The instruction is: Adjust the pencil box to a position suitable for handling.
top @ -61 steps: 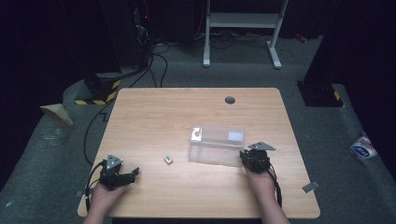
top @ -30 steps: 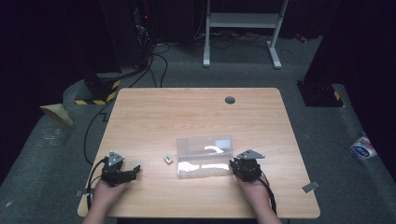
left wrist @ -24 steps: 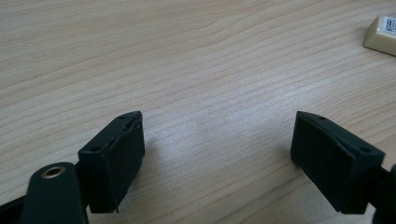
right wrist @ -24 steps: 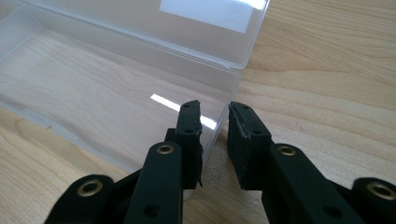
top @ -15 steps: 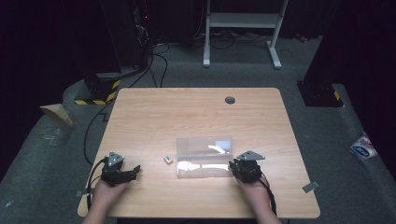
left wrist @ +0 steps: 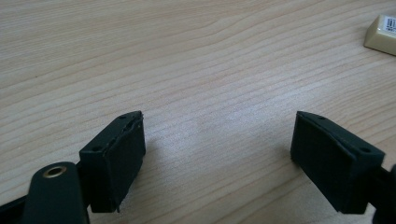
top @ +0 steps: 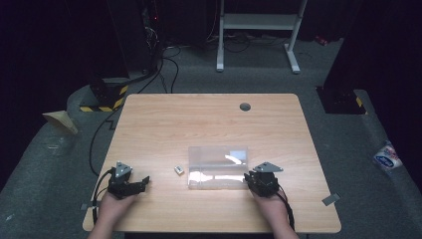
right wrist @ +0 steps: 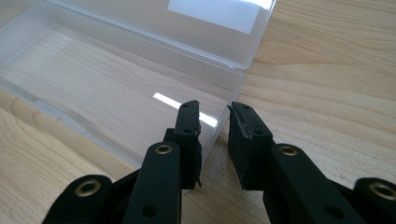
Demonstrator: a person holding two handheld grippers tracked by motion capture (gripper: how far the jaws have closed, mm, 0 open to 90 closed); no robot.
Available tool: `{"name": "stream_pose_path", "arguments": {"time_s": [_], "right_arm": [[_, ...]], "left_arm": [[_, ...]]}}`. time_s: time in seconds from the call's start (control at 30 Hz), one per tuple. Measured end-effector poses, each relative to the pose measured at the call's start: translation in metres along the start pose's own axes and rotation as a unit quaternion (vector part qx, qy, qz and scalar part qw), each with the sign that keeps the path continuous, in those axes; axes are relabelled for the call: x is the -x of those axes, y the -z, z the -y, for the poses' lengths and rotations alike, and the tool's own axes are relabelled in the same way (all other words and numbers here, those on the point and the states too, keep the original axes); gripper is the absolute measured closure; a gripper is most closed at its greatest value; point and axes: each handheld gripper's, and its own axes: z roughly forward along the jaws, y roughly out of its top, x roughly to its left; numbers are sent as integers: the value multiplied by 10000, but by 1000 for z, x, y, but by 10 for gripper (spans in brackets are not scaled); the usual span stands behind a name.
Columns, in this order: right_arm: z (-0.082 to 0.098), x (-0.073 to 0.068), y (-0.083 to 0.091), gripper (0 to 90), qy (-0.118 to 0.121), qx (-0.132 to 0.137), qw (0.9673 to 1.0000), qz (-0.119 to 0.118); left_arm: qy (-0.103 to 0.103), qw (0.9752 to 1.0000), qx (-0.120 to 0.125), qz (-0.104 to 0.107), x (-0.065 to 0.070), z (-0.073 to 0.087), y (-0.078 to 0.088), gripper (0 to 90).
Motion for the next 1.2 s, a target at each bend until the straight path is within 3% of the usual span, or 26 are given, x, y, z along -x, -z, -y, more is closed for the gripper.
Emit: {"name": "stream_pose_path", "arguments": {"time_s": [0.2,0.4,0.6,0.67,0.77,0.93,1.0,1.1,1.2], "right_arm": [[0,0,0,728,-30,-7,10000,-18],[-2,3,5,603,-124,210,9997,-26],[-3,22,13,442,-376,547,9977,-138],[-1,31,14,423,-497,548,9971,-171],[4,45,16,407,-301,464,9984,130],[13,66,20,373,-395,328,9971,558],[17,70,20,372,-483,282,9960,698],[20,70,20,348,-422,212,9947,917],[23,70,21,334,-482,133,9936,1009]], "left_arm": [[4,10000,1,-4,0,0,0,182],[-9,10000,0,-12,0,0,1,183],[21,10000,10,-18,1,1,1,187],[28,10000,9,-16,1,1,1,187],[23,10000,6,-15,1,1,1,187],[49,10000,9,-17,1,1,1,187],[51,10000,11,-17,1,1,1,187],[51,10000,9,-16,1,1,1,187],[61,10000,16,-53,2,2,2,187]]}}
